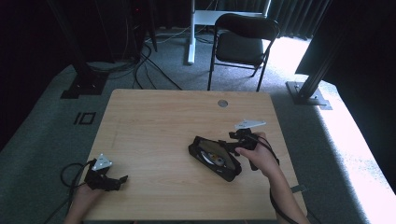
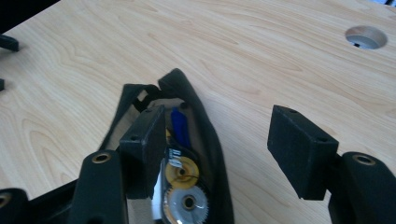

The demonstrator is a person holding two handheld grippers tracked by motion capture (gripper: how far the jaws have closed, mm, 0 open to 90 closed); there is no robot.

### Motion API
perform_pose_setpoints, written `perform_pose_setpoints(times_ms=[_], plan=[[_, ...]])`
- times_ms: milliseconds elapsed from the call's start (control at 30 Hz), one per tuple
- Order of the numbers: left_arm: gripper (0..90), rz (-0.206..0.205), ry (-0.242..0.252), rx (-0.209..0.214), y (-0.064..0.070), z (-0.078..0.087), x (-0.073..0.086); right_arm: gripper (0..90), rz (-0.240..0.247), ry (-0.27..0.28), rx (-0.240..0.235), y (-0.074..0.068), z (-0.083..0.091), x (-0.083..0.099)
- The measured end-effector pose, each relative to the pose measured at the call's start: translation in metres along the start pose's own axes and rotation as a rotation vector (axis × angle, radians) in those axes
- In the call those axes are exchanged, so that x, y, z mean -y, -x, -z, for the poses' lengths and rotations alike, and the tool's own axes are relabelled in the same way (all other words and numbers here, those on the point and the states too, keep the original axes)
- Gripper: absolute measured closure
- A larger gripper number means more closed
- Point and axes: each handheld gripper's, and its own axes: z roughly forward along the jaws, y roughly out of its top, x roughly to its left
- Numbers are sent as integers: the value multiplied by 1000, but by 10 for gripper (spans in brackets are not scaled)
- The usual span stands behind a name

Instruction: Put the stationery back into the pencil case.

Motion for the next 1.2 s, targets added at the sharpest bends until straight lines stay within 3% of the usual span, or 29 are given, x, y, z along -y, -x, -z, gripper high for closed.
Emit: perform_pose_setpoints(times_ms=[267,633,1200], plan=[[12,0,0,0,0,0,0,355,-63,8,67,21,2,17],[12,0,0,0,0,0,0,340,-107,-25,134,44,7,39],[12,0,0,0,0,0,0,320,-168,-37,232,56,5,72]])
